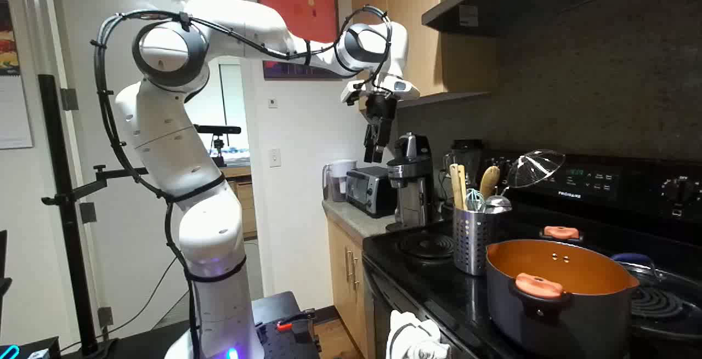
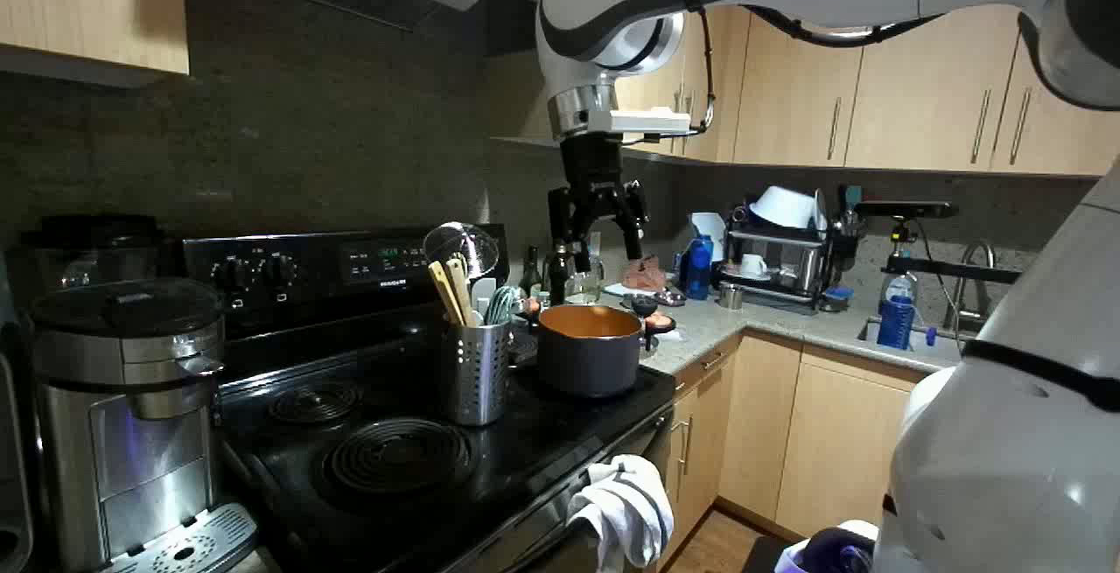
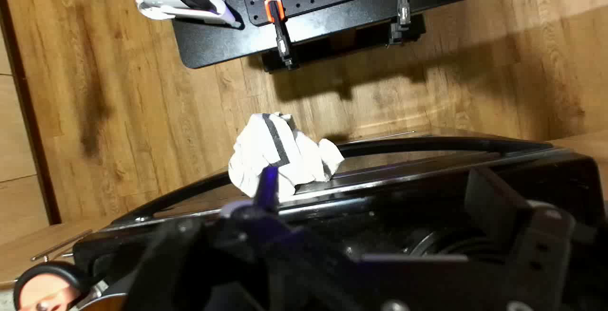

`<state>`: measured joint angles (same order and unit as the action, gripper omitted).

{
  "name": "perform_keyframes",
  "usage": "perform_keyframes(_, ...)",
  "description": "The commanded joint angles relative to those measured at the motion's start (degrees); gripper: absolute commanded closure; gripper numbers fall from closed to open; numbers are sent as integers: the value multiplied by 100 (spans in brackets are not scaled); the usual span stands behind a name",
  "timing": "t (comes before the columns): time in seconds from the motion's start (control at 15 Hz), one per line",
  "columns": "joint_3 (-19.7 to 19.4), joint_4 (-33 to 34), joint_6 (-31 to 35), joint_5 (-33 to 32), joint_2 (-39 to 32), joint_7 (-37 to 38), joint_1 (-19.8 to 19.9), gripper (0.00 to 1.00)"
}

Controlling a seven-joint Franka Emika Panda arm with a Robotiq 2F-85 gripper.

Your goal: Put the whisk inside the pot

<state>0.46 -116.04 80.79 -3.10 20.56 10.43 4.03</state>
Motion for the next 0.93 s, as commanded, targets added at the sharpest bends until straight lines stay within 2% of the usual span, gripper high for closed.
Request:
perform_keyframes(0.0, -30, 12, -10, -8, -5, 7, -35, 0)
perform_keyframes(0.87, -135, 86, 1104, 158, -220, 623, 65, 0)
